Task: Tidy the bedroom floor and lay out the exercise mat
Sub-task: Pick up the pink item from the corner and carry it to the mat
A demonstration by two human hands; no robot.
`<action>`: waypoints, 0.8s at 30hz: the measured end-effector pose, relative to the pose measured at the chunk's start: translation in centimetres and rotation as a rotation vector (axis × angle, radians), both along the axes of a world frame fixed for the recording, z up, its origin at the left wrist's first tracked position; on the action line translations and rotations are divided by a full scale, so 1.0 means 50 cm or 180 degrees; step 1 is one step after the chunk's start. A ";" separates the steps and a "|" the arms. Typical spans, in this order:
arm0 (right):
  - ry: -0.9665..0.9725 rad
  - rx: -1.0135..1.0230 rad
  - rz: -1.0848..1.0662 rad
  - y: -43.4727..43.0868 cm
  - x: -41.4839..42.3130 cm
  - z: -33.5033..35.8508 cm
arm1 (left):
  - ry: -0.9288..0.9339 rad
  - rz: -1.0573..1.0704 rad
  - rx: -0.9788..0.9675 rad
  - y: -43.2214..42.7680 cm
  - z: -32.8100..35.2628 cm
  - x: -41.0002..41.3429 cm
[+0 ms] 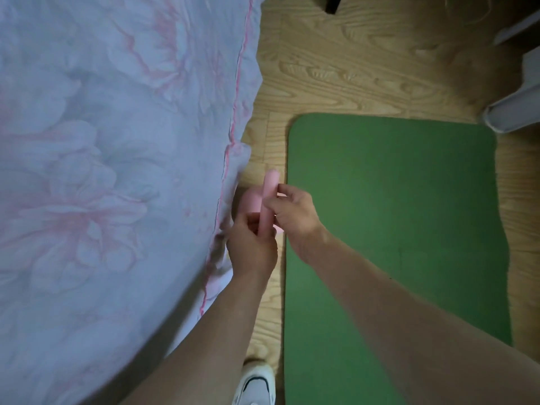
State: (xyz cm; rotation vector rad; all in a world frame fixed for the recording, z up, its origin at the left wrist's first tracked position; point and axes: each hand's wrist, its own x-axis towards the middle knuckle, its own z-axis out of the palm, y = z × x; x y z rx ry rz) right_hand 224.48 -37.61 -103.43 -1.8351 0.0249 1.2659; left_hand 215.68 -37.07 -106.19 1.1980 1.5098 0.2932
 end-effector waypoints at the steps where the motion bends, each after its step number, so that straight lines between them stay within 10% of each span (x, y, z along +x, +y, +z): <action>1: 0.0032 -0.0013 0.0024 -0.001 0.000 0.008 | 0.0030 -0.0016 -0.0035 0.004 0.009 0.002; 24: -0.1379 0.0745 -0.0018 -0.218 -0.092 0.663 | -0.1094 -0.0241 0.0558 -0.060 0.717 -0.126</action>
